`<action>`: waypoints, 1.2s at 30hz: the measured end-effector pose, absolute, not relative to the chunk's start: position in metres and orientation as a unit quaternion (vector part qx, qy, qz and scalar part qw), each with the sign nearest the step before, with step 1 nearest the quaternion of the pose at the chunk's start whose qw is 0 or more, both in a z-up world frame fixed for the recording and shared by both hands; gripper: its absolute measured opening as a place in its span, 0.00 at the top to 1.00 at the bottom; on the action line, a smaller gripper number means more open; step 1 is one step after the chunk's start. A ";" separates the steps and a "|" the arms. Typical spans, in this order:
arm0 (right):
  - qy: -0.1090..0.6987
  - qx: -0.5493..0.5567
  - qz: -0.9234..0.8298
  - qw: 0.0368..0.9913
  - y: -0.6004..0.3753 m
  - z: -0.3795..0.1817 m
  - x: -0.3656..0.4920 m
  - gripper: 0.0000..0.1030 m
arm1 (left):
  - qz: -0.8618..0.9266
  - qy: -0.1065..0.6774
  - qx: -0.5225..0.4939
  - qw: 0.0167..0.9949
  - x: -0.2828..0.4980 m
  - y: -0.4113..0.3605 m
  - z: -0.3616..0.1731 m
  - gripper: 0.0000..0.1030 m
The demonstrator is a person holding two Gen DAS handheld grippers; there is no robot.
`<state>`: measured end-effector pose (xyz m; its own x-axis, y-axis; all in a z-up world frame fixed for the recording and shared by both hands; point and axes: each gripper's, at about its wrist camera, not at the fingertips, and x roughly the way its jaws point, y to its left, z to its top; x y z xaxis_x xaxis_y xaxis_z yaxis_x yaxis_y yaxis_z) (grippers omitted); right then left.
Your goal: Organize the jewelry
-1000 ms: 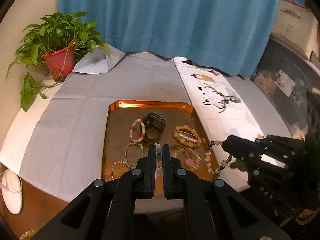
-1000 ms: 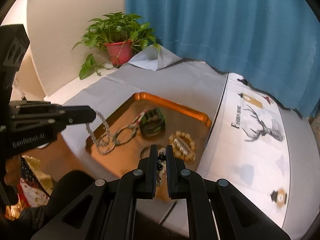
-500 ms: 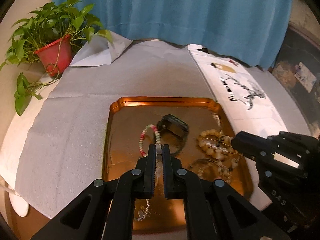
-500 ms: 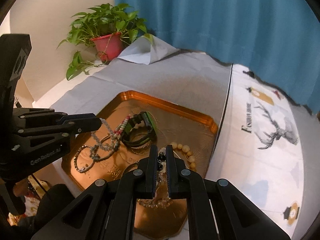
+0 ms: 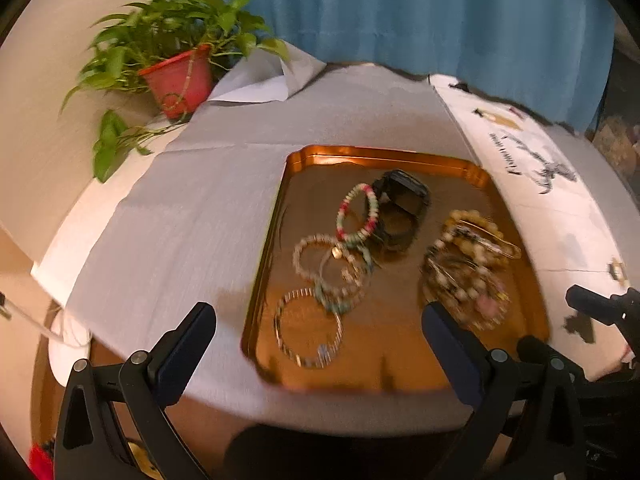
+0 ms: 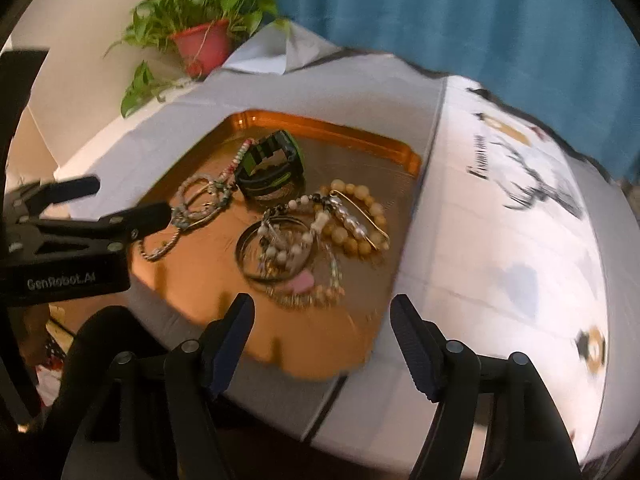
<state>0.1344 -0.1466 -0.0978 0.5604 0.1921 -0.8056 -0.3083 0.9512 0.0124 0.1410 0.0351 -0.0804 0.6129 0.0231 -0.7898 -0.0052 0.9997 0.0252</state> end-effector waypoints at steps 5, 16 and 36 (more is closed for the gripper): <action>0.410 -0.075 0.121 0.901 -0.148 -0.077 0.093 0.26 | 0.006 0.413 0.028 0.910 0.098 0.022 -0.056 0.01; 0.390 -0.095 0.101 0.910 -0.145 -0.065 0.038 0.24 | 0.014 0.375 0.038 0.926 0.037 0.018 -0.026 0.01; 0.369 -0.095 0.102 0.919 -0.147 -0.044 0.015 0.24 | 0.031 0.365 0.044 0.930 0.015 0.017 -0.020 0.00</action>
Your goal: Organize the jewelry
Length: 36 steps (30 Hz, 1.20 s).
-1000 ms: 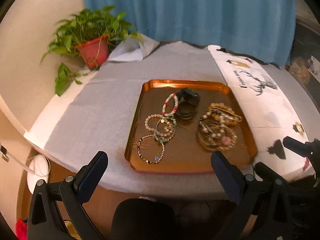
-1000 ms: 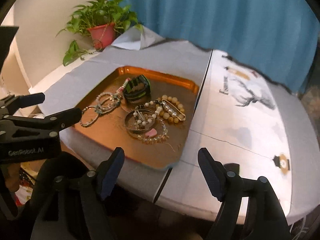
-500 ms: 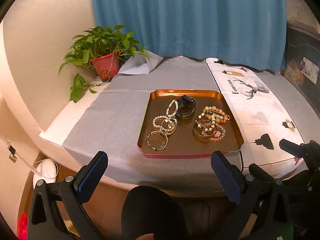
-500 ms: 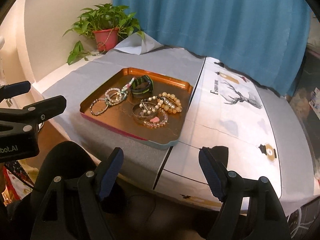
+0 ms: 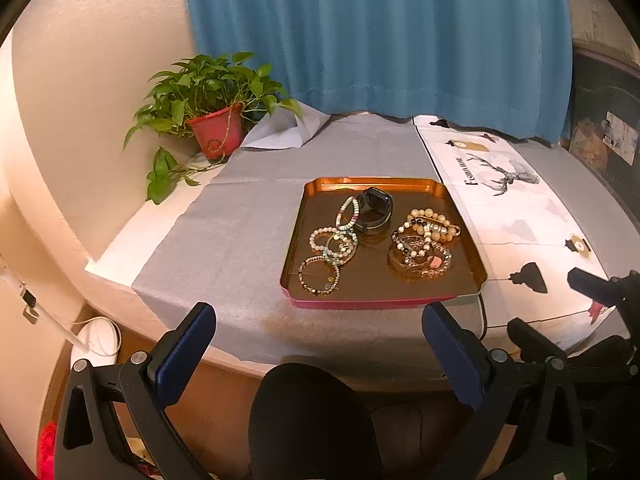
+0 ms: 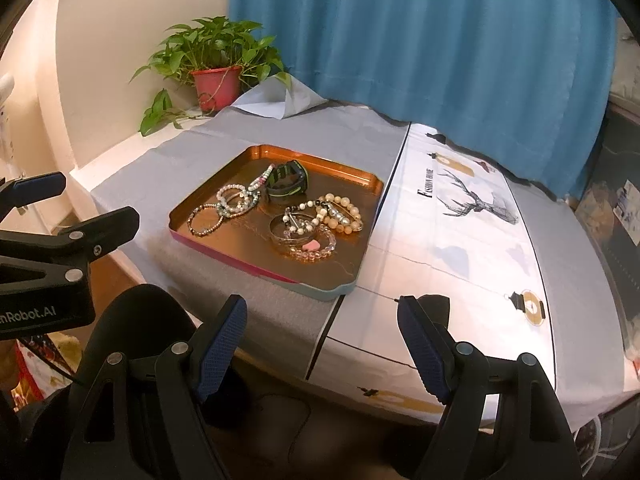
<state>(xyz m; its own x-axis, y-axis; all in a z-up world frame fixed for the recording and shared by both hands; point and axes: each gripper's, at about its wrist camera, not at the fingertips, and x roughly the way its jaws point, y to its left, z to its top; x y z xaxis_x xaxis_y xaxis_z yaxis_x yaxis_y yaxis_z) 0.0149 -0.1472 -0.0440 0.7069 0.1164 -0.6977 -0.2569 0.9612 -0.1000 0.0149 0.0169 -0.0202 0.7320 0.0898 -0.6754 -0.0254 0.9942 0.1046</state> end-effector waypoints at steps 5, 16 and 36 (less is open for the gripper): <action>0.369 -0.096 0.100 0.919 -0.146 -0.045 0.015 0.24 | 0.030 0.365 0.043 0.929 0.015 0.017 -0.021 0.00; 0.370 -0.096 0.101 0.919 -0.145 -0.044 0.014 0.24 | 0.027 0.364 0.044 0.930 0.012 0.016 -0.021 0.00; 0.368 -0.098 0.100 0.919 -0.143 -0.043 0.011 0.24 | 0.028 0.365 0.044 0.929 0.010 0.015 -0.021 0.00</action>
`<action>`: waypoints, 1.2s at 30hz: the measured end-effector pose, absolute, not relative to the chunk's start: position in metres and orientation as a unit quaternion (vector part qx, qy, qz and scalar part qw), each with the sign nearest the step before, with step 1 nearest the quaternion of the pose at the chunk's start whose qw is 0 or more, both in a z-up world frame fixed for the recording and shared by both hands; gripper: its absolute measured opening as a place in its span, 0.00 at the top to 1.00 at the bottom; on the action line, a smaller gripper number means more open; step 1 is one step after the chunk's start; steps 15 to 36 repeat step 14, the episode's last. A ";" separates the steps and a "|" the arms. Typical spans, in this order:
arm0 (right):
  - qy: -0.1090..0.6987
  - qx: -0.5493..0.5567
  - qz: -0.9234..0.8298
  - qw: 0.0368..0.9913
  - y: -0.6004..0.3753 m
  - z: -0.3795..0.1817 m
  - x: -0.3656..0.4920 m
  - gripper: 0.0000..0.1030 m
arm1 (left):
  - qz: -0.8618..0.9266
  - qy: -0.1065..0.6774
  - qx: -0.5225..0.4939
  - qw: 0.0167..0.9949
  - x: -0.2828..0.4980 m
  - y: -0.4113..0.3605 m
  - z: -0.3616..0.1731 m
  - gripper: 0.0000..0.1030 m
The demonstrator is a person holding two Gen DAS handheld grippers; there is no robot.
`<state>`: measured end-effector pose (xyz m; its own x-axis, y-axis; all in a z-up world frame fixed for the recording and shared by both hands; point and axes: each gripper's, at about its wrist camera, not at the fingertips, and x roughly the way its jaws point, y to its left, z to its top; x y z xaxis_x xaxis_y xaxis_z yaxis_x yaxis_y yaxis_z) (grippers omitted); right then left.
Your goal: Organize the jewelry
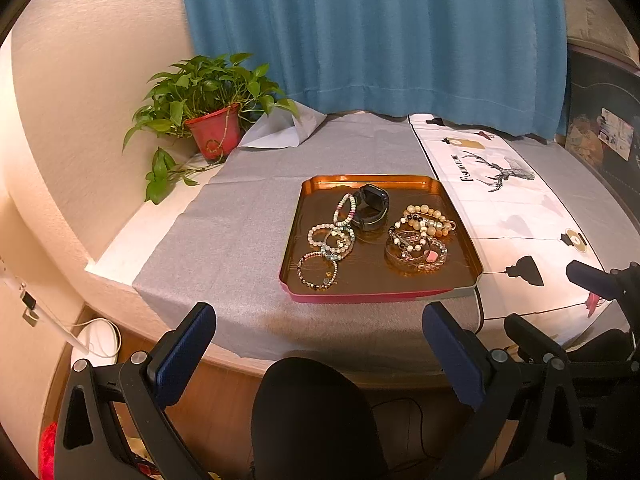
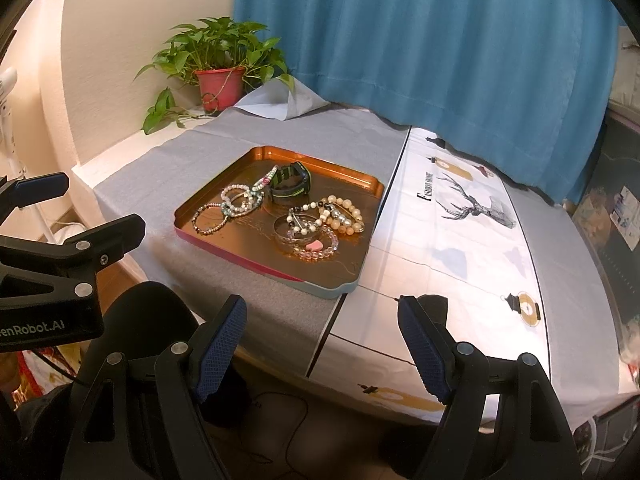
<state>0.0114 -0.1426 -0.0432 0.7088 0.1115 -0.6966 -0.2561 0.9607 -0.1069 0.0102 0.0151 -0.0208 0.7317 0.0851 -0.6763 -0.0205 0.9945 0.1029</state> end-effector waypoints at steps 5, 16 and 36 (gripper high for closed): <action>0.369 -0.100 0.100 0.919 -0.142 -0.043 0.011 0.24 | 0.028 0.365 0.044 0.929 0.011 0.016 -0.021 0.00; 0.370 -0.099 0.100 0.918 -0.140 -0.042 0.010 0.24 | 0.030 0.366 0.039 0.929 0.008 0.016 -0.022 0.00; 0.370 -0.099 0.100 0.918 -0.140 -0.042 0.010 0.24 | 0.030 0.366 0.039 0.929 0.008 0.016 -0.022 0.00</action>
